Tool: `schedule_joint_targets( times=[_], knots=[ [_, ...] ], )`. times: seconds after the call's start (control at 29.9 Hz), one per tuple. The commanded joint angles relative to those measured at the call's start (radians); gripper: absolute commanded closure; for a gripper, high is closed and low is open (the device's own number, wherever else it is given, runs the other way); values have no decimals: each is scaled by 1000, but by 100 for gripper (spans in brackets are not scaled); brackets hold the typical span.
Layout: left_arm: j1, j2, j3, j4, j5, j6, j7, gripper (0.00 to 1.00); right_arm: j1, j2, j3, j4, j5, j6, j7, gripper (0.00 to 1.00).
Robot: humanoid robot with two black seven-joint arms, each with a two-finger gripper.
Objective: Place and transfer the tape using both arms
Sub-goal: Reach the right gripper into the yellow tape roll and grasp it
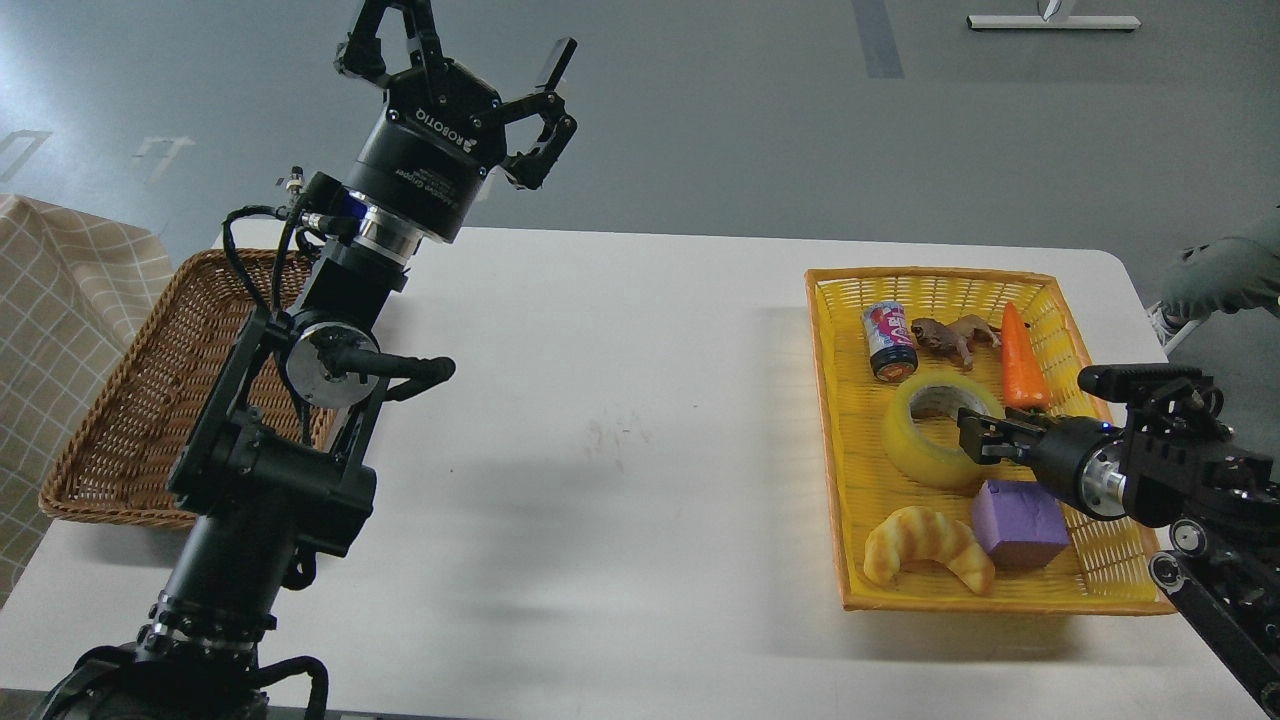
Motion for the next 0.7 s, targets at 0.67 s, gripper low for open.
schedule_joint_targets(
  times=[0.67],
  knots=[
    [0,0,0,2,0,0,1,2,-2,-115,66,166,137,36,28,100]
  ],
)
